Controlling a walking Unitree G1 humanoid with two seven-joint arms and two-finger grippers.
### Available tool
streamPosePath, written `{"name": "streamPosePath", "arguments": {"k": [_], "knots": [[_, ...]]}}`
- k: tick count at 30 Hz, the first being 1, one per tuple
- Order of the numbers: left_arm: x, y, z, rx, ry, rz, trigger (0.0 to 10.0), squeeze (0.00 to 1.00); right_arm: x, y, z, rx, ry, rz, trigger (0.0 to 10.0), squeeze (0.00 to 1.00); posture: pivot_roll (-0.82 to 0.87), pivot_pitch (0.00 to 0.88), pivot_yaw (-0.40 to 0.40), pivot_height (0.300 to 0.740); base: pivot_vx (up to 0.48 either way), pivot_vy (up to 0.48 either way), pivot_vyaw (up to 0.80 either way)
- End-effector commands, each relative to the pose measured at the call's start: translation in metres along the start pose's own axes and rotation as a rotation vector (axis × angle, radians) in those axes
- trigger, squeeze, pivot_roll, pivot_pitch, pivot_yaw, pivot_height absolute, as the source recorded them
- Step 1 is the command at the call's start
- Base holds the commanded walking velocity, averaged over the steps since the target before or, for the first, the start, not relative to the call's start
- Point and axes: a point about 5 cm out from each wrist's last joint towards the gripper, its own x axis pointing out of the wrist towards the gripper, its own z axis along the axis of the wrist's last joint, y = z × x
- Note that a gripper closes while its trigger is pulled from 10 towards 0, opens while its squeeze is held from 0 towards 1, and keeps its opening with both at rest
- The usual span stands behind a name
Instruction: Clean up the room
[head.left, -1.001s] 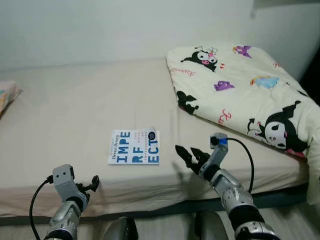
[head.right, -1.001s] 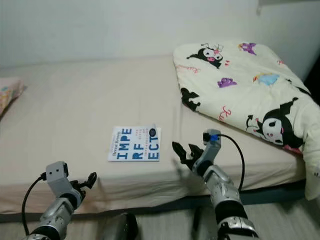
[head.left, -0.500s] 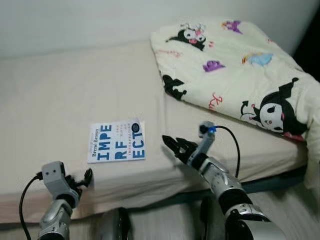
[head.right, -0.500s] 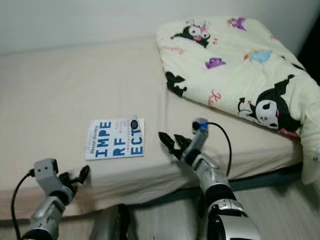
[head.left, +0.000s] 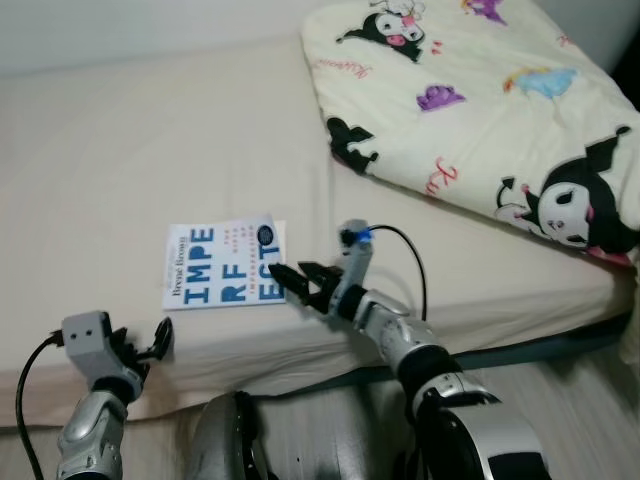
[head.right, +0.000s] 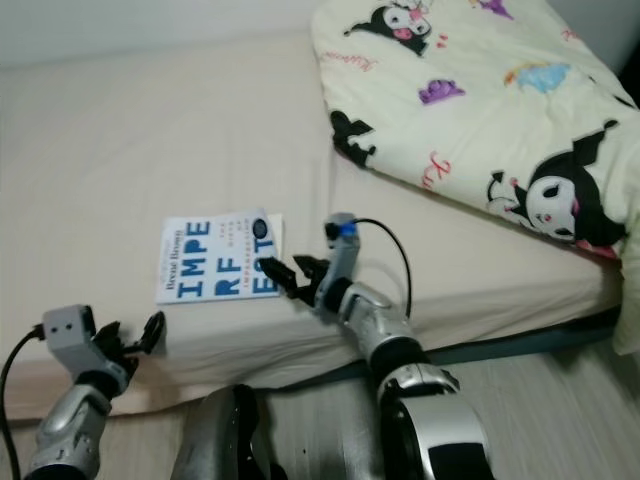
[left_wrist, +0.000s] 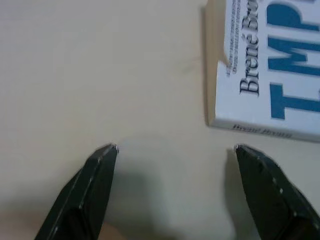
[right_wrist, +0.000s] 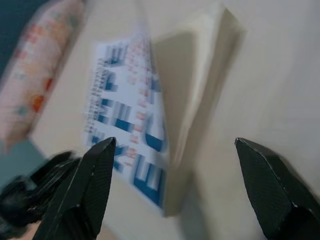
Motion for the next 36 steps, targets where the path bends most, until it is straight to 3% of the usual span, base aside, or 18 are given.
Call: {"name": "streamPosePath", "arguments": {"k": [1, 4, 7, 13, 16, 20, 21, 22, 23, 24, 26, 36], "knots": [[-0.014, 0.005, -0.013, -0.003, 0.057, 0.009, 10.0, 0.0, 0.007, 0.008, -0.008, 0.047, 0.034, -0.015, 10.0, 0.0, 0.16, 0.345, 0.093, 0.453, 0.0, 0.0, 0.0], [-0.016, 0.005, -0.012, 0.004, 0.056, 0.003, 10.0, 0.0, 0.009, 0.013, -0.006, 0.079, 0.019, 0.022, 10.0, 0.0, 0.16, 0.345, 0.093, 0.453, 0.0, 0.0, 0.0], [-0.02, 0.006, -0.008, 0.013, 0.049, -0.002, 10.0, 0.0, 0.013, 0.027, 0.0, 0.14, -0.018, 0.167, 10.0, 0.0, 0.19, 0.359, 0.094, 0.453, 0.0, 0.0, 0.0], [-0.024, 0.007, -0.003, 0.023, 0.038, -0.01, 10.0, 0.0, 0.02, 0.043, 0.003, 0.113, 0.011, 0.272, 10.0, 0.0, 0.2, 0.375, 0.094, 0.453, 0.0, 0.0, 0.0], [-0.026, 0.006, -0.001, 0.025, 0.036, -0.014, 10.0, 0.0, 0.023, 0.047, 0.002, 0.089, 0.048, 0.243, 10.0, 0.0, 0.21, 0.382, 0.091, 0.453, 0.0, 0.0, 0.0], [-0.029, 0.003, 0.001, 0.025, 0.037, -0.021, 10.0, 0.0, 0.024, 0.039, -0.004, 0.055, 0.115, 0.116, 10.0, 0.0, 0.21, 0.389, 0.086, 0.453, 0.0, 0.0, 0.0], [-0.031, 0.002, 0.001, 0.025, 0.038, -0.023, 10.0, 0.0, 0.023, 0.035, -0.003, 0.06, 0.114, 0.073, 4.7, 0.0, 0.21, 0.39, 0.085, 0.453, 0.0, 0.0, 0.0], [-0.032, 0.002, 0.001, 0.025, 0.039, -0.024, 10.0, 0.0, 0.023, 0.032, -0.002, 0.074, 0.103, 0.042, 3.6, 0.0, 0.21, 0.39, 0.085, 0.453, 0.0, 0.0, 0.0], [-0.032, 0.002, 0.001, 0.025, 0.039, -0.024, 10.0, 0.0, 0.023, 0.032, -0.002, 0.074, 0.103, 0.042, 3.6, 0.0, 0.21, 0.39, 0.085, 0.453, 0.0, 0.0, 0.0], [-0.033, 0.001, 0.002, 0.025, 0.04, -0.025, 10.0, 0.0, 0.022, 0.03, 0.001, 0.095, 0.084, 0.025, 0.0, 0.0, 0.22, 0.392, 0.084, 0.453, 0.0, 0.0, 0.0], [-0.035, 0.001, 0.003, 0.028, 0.042, -0.026, 10.0, 0.0, 0.022, 0.031, 0.01, 0.143, 0.014, 0.059, 0.0, 0.0, 0.23, 0.392, 0.084, 0.453, 0.0, 0.0, 0.0], [-0.038, 0.004, 0.01, 0.036, 0.04, -0.017, 10.0, 0.0, 0.021, 0.03, 0.022, 0.174, -0.052, 0.077, 0.0, 0.0, 0.25, 0.394, 0.082, 0.453, 0.0, 0.0, 0.0]]}}
